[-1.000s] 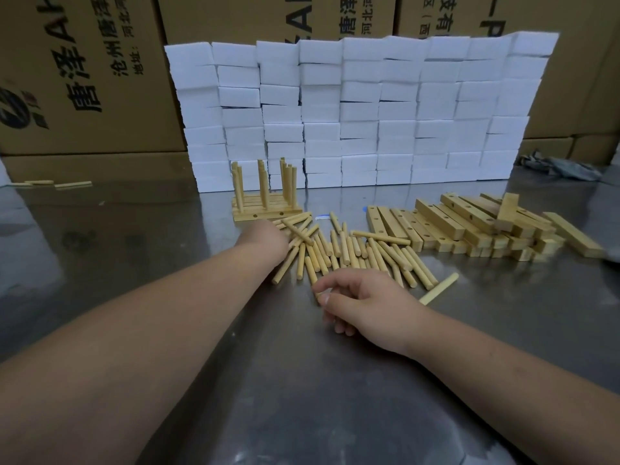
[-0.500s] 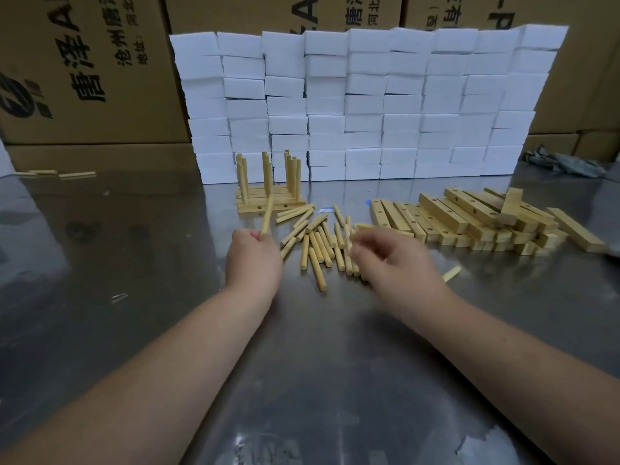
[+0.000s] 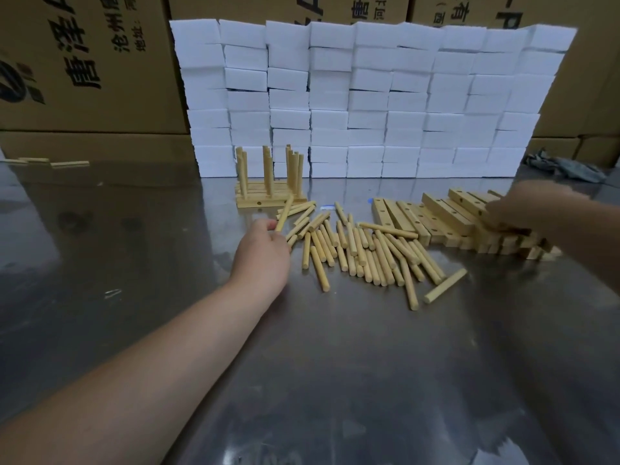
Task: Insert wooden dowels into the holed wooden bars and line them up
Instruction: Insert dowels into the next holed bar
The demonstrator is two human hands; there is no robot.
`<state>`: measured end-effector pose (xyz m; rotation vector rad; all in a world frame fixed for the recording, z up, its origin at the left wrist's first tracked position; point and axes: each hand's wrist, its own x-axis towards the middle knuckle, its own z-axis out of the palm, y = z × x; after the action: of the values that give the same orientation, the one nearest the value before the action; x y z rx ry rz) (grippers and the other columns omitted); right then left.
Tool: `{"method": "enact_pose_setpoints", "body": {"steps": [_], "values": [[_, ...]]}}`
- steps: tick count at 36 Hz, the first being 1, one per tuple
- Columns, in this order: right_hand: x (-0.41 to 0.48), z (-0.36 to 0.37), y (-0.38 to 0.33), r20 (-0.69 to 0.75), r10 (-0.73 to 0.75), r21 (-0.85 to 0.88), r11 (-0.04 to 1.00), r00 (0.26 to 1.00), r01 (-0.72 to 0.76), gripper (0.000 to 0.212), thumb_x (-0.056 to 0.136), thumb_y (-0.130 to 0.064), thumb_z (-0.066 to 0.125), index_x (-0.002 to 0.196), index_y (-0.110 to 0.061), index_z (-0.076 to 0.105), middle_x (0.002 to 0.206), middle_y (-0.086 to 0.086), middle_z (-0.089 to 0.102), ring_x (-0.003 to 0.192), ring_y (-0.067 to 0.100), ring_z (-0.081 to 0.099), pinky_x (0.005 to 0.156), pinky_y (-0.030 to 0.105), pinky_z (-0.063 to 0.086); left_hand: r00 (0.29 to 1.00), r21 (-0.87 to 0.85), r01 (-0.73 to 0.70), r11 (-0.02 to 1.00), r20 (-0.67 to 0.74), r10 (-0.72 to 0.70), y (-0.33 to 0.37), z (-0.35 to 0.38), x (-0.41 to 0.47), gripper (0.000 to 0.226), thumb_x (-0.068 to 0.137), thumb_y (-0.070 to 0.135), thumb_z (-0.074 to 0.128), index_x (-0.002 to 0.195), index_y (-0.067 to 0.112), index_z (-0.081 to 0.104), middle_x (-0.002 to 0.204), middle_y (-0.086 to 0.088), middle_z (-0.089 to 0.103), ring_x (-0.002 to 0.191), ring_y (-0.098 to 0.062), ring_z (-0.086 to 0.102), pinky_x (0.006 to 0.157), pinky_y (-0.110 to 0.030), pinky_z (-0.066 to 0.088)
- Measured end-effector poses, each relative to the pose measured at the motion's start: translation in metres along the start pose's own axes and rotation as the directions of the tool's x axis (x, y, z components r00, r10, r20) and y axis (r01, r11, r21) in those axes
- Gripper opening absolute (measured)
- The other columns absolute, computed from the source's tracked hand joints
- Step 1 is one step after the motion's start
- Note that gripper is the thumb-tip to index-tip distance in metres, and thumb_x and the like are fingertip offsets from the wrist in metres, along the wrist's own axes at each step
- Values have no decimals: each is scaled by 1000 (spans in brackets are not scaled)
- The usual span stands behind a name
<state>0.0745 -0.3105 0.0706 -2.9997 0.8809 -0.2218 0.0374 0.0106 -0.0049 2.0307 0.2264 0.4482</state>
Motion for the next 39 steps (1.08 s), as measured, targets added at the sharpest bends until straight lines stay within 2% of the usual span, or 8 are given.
{"method": "enact_pose_setpoints", "body": {"steps": [8,11,14,17,20,23,35,39], "values": [[-4,0,-13,-112,-102,-56,994,989,96,13,89,-7,48,81,2,53,76,14,53,67,26,52,59,34,43,1000,-23,-8,1000,7,8,2,-2,-4,24,94,17,37,111,18,54,77,11,50,63,-8,47,48,-26,29],[-8,-4,-18,-256,-98,90,988,962,124,7,88,-1,49,86,4,51,73,16,50,61,27,48,53,34,39,999,-35,-32,999,6,32,2,-2,-6,24,94,18,37,112,20,53,81,7,54,65,-9,49,50,-26,32],[-27,-10,-34,-384,-67,365,905,921,218,20,88,-3,45,108,1,47,100,21,51,77,31,48,63,38,40,998,-52,-62,997,0,62,3,-3,-8,25,95,19,37,114,23,52,82,9,54,67,-7,50,51,-25,32],[-66,-14,-59,-234,-66,764,605,970,225,42,93,-9,37,135,-5,41,116,18,57,81,23,59,69,32,50,994,-58,-110,992,-6,110,4,-4,-11,23,95,20,37,110,27,53,80,11,54,65,-6,49,51,-25,32],[-107,-7,-76,15,-162,949,312,987,37,33,94,-10,37,120,2,53,71,13,63,39,4,54,41,15,41,987,-91,-162,983,-10,162,6,-6,-14,21,93,21,39,91,37,52,71,8,54,52,-6,44,47,-25,33],[-139,5,-84,201,-270,980,63,941,-191,22,90,-10,39,99,-4,58,47,5,59,35,12,53,50,28,44,974,-125,-225,966,-10,225,5,-8,-16,24,92,21,40,83,40,51,66,7,54,41,-3,39,45,-25,33],[-159,28,-71,180,-614,968,-31,768,-251,19,98,-21,44,93,-14,61,54,6,57,48,15,56,45,24,51,933,-104,-360,927,-18,360,9,-12,-24,28,90,32,49,67,46,55,61,18,57,55,1,47,53,-24,39],[-158,30,-74,131,-632,967,-90,764,-240,18,95,-13,44,89,-10,61,67,8,61,47,14,53,42,23,48,922,-120,-387,914,-19,387,12,-13,-29,32,90,30,53,64,48,55,74,12,62,62,11,50,51,-8,39]]}}
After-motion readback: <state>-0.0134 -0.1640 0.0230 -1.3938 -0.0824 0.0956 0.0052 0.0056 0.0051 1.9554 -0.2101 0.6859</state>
